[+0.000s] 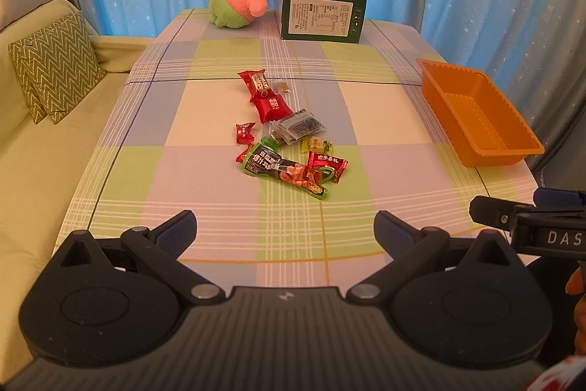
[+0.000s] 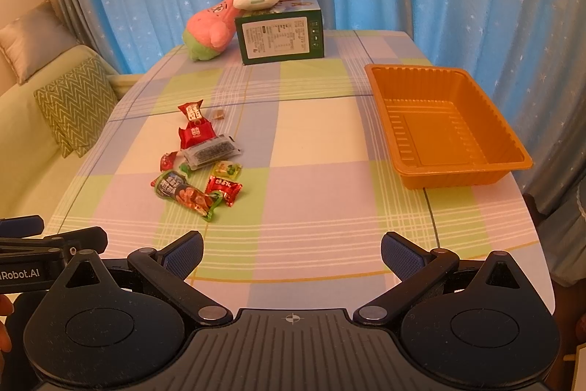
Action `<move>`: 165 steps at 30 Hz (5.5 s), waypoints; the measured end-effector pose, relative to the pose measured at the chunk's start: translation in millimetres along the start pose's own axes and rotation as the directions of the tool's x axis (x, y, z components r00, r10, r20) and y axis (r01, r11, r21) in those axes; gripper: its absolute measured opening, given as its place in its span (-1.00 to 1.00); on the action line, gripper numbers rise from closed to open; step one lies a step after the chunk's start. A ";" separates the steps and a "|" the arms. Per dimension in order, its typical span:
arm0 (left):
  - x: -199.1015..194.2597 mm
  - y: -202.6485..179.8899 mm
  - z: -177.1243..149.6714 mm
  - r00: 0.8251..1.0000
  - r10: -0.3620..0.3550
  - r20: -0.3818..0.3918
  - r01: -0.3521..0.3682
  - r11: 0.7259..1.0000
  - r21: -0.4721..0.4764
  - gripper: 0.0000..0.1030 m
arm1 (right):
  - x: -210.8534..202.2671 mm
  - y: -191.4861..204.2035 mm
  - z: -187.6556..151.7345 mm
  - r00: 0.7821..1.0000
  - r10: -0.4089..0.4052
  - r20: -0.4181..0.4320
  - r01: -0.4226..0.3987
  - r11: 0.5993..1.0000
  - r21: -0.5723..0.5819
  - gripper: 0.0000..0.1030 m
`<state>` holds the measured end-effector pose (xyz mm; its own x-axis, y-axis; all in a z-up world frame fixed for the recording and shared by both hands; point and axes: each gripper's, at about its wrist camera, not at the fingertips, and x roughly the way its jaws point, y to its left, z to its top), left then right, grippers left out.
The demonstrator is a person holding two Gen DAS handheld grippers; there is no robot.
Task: Organize snacks
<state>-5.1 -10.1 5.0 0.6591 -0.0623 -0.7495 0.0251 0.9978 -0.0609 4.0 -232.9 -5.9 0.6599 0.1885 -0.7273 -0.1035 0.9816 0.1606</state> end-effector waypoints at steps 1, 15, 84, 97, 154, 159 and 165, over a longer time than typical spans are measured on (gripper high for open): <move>0.0 0.0 -0.5 1.000 -0.001 0.000 0.001 1.000 -0.001 0.98 | 0.0 -0.8 0.0 1.000 0.000 0.000 0.000 1.000 0.000 0.99; 19.3 16.7 -2.9 0.999 -0.006 -0.039 0.004 0.999 -0.041 0.98 | 14.5 -3.2 -2.9 1.000 0.006 -0.003 -0.006 1.000 -0.008 0.99; 188.8 12.2 26.7 0.990 -0.074 -0.122 0.055 0.987 -0.152 -0.14 | 184.8 10.3 -1.8 0.992 0.072 -0.100 -0.108 0.898 -0.427 -0.58; 175.1 21.2 25.9 0.978 -0.101 -0.180 0.090 0.994 -0.067 -0.41 | 185.8 3.6 11.7 0.975 0.183 -0.128 -0.221 0.872 -0.436 -0.08; 116.2 -95.5 73.4 0.979 -0.201 -0.020 0.202 0.971 0.126 -0.49 | 79.0 -78.7 66.2 0.993 0.011 0.122 -0.005 0.999 -0.052 -0.52; 120.7 -150.2 94.0 0.957 -0.288 -0.021 0.287 0.939 0.188 -0.49 | 68.9 -131.2 82.3 0.988 -0.082 0.133 0.080 0.997 0.018 -0.52; 137.2 -204.6 106.6 0.935 -0.350 -0.056 0.352 0.900 0.257 -0.49 | 68.8 -185.5 89.2 0.983 -0.143 0.112 0.133 0.987 0.089 -0.52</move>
<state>160.4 -220.5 -15.1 0.5657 -0.4087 -0.7162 0.4479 0.8815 -0.1492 135.1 -404.8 -26.2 0.7473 0.0415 -0.6632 0.0520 0.9913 0.1206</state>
